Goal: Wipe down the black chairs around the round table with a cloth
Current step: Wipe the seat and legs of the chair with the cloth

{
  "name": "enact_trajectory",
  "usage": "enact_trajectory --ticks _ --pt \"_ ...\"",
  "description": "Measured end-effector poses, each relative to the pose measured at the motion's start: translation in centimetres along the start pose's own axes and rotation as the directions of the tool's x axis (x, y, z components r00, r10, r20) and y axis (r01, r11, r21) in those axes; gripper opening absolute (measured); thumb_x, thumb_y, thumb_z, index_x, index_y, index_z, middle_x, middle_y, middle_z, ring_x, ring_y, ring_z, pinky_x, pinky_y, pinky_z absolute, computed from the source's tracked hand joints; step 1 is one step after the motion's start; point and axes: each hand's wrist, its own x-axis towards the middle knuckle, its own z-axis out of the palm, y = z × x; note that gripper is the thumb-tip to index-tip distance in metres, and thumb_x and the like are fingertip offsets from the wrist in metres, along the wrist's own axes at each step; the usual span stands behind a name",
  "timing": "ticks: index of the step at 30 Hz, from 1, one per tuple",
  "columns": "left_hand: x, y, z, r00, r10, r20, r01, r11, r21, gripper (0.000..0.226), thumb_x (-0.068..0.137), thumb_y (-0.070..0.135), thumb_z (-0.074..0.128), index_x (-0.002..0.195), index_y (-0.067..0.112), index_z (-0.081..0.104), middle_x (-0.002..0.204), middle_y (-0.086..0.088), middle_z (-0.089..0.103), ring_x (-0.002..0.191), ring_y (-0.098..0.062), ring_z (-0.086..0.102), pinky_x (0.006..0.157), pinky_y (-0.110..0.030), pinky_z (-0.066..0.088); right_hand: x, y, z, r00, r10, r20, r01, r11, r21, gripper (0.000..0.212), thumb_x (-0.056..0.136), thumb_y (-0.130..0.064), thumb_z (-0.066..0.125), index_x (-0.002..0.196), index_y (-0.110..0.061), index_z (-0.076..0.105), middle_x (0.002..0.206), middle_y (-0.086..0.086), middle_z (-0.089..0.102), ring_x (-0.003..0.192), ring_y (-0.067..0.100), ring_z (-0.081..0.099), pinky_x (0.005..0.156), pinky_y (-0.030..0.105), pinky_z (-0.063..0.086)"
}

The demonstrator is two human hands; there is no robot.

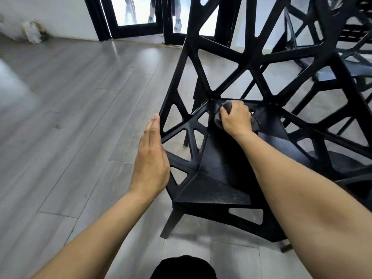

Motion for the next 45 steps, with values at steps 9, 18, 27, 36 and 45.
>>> enact_trajectory --ticks 9,18,27,36,45 --pt "0.1 0.1 0.3 1.000 -0.013 -0.010 0.013 1.000 0.010 0.064 0.101 -0.004 0.034 0.160 0.011 0.016 0.165 -0.004 0.022 0.152 -0.014 0.019 0.124 -0.027 0.018 -3.5 -0.6 0.5 0.935 -0.329 0.134 0.307 0.938 0.161 0.027 0.098 -0.032 0.056 0.118 -0.016 0.065 0.129 0.008 0.060 0.123 0.029 0.050 0.109 0.037 0.036" --pt "0.4 0.1 -0.3 1.000 -0.008 -0.005 0.008 1.000 -0.029 0.062 0.100 -0.007 0.033 0.159 0.009 0.021 0.165 -0.005 0.025 0.152 -0.015 0.021 0.123 -0.021 0.016 -13.0 -7.1 -3.0 0.955 -0.228 0.190 0.102 0.854 0.511 0.020 0.101 -0.027 0.057 0.119 -0.020 0.066 0.121 -0.005 0.063 0.113 0.010 0.056 0.095 0.024 0.039" --pt "1.1 1.2 -1.0 0.989 -0.132 -0.069 0.129 0.991 -0.047 0.051 0.103 0.006 0.040 0.153 0.017 0.038 0.151 -0.006 0.048 0.135 -0.026 0.048 0.108 -0.032 0.037 -22.9 -7.8 -3.5 0.927 -0.376 0.008 0.364 0.902 0.231 0.042 0.080 -0.033 0.068 0.117 -0.014 0.068 0.125 0.003 0.065 0.117 0.025 0.058 0.102 0.043 0.045" --pt "-1.5 2.6 1.7 0.909 0.379 0.175 -0.414 0.869 0.272 0.048 0.090 0.005 0.050 0.137 0.007 0.056 0.152 -0.014 0.046 0.143 -0.037 0.036 0.115 -0.047 0.033 -23.0 5.8 -12.9 0.980 0.040 -0.196 -0.044 0.999 -0.013 0.034 0.085 -0.046 0.055 0.104 -0.022 0.070 0.110 0.001 0.068 0.105 0.026 0.058 0.094 0.042 0.046" --pt "-2.8 3.3 2.3 0.876 0.279 0.395 -0.396 0.881 0.257 0.047 0.089 0.020 0.036 0.127 0.010 0.062 0.127 -0.010 0.065 0.128 -0.032 0.053 0.105 -0.044 0.039 -26.4 -1.3 -7.5 0.949 -0.192 -0.251 0.215 0.974 0.068 0.033 0.076 -0.033 0.069 0.105 -0.018 0.074 0.113 0.002 0.070 0.108 0.024 0.063 0.097 0.045 0.045"
